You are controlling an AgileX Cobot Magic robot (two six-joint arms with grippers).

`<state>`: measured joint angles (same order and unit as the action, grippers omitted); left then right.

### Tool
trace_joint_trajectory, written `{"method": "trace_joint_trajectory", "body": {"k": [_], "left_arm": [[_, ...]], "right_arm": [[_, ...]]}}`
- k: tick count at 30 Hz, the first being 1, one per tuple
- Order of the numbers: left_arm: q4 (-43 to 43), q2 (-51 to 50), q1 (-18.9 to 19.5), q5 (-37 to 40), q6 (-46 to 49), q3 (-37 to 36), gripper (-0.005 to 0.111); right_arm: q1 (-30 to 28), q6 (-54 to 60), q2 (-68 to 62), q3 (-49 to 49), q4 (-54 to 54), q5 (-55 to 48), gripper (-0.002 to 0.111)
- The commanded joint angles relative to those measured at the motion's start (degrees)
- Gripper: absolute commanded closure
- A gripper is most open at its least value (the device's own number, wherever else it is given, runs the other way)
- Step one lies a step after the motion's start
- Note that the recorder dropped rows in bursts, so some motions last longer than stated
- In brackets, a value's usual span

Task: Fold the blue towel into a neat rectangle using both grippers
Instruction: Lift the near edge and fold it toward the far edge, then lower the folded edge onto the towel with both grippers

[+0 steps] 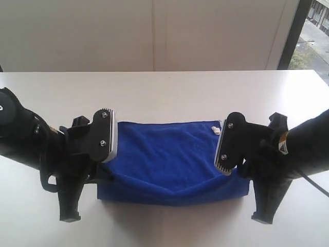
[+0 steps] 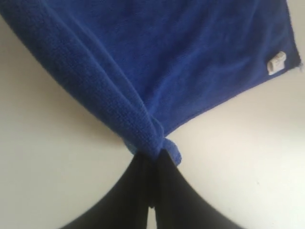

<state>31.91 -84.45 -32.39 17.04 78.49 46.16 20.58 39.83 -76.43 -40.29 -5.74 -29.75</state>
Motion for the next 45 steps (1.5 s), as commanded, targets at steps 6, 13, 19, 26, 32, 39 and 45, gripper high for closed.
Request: {"method": "trace_joint_trajectory", "body": {"k": [6, 13, 19, 26, 32, 39, 45], "left_arm": [[0.5, 0.4, -0.3, -11.5, -0.5, -0.4, 0.107], [0.2, -3.2, -0.3, -17.0, -0.3, -0.4, 0.107], [0.2, -6.3, -0.3, -24.2, 0.1, -0.4, 0.107], [0.2, -10.5, -0.3, -31.5, 1.2, 1.1, 0.107], [0.2, -14.0, -0.3, -33.8, 1.3, 3.9, 0.107], [0.2, -16.9, -0.2, -35.8, 1.3, 7.2, 0.107], [0.2, -19.8, 1.7, -35.5, 1.4, 9.2, 0.107]], "right_arm": [[0.0, -13.3, -5.6, -2.2, -12.6, 6.0, 0.108], [0.0, -15.1, -11.9, -6.5, -13.0, 8.5, 0.108], [-0.1, -24.3, -16.0, -9.5, -20.7, 8.4, 0.108], [-0.1, -37.6, -19.2, -12.6, -32.0, 8.4, 0.108], [-0.1, -40.2, -22.0, -14.7, -34.5, 8.1, 0.108], [-0.5, -44.6, -25.2, -17.2, -37.7, 7.2, 0.108], [-2.4, -46.5, -26.3, -19.5, -39.5, 8.7, 0.108]]}}
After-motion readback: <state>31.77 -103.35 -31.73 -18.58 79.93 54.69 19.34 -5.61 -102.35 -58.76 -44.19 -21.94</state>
